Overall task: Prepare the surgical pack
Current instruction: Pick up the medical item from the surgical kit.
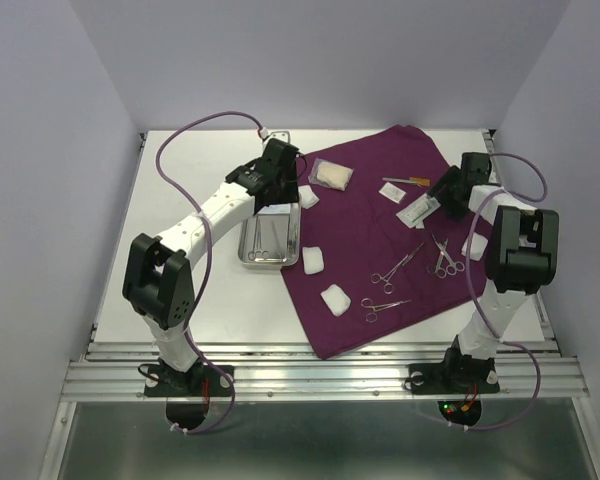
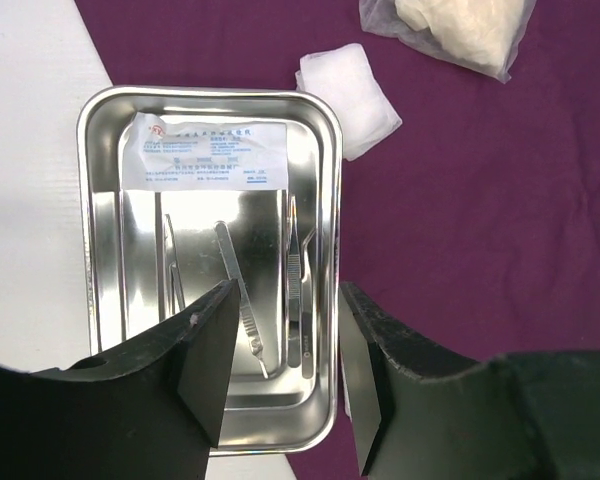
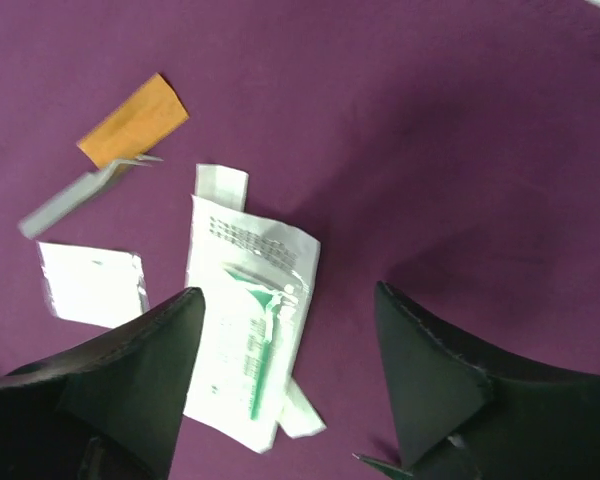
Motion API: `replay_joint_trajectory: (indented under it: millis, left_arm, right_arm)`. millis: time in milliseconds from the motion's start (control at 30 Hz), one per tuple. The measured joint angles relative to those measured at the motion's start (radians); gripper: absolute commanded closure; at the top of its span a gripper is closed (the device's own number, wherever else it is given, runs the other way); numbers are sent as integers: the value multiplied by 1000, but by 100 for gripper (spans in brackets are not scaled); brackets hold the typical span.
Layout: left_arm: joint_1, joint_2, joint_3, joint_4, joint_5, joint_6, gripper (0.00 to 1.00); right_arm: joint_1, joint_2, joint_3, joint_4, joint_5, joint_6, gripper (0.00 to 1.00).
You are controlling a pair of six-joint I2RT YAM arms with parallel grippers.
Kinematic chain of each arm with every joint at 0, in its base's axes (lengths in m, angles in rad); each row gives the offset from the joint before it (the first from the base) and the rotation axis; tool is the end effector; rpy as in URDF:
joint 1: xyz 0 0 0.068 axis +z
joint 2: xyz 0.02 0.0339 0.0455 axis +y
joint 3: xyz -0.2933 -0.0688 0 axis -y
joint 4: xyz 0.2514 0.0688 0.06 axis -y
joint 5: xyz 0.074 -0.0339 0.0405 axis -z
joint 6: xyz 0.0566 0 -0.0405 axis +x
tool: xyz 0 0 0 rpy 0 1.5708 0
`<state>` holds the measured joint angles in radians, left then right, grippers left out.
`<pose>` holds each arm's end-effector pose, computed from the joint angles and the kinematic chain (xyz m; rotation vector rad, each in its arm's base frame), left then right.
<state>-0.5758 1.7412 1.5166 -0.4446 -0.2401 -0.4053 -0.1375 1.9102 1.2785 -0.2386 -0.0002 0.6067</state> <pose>0.3674 -0.2225 0.3250 0.0601 2.2303 -0.2709 0.4360 -0.0603 0.1902 0.8915 2.2845 0.2085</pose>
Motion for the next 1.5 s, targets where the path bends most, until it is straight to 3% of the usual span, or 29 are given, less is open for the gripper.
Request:
replay_joint_trajectory:
  millis: [167, 433, 567, 600, 667, 700, 833, 1133, 1400, 1500]
  left_arm:
    - [-1, 0, -20, 2, 10, 8, 46]
    - [-1, 0, -25, 7, 19, 27, 47]
    - [-1, 0, -31, 7, 24, 32, 47]
    - [-1, 0, -31, 7, 25, 32, 47]
    - [-1, 0, -31, 8, 27, 34, 47]
    - [-1, 0, -31, 8, 30, 34, 47]
    - [-1, 0, -31, 10, 55, 33, 47]
    - [-1, 0, -31, 16, 83, 33, 48]
    - [-1, -3, -36, 39, 83, 33, 49]
    - [-1, -3, -36, 37, 82, 33, 50]
  right_arm:
    - [-5, 32, 0, 41, -44, 31, 33]
    - [-43, 67, 0, 93, -98, 75, 46]
    - [-60, 74, -2, 113, -113, 86, 59]
    - [-61, 75, -2, 117, -113, 87, 68]
    - [-64, 78, -5, 126, -119, 89, 75]
    - [-64, 79, -10, 136, -124, 90, 84]
    - [-64, 79, -26, 149, -139, 89, 98]
    - [-64, 76, -31, 172, -197, 58, 99]
    - [-53, -117, -153, 208, -310, 49, 99]
    - [3, -173, -169, 224, -312, 46, 99]
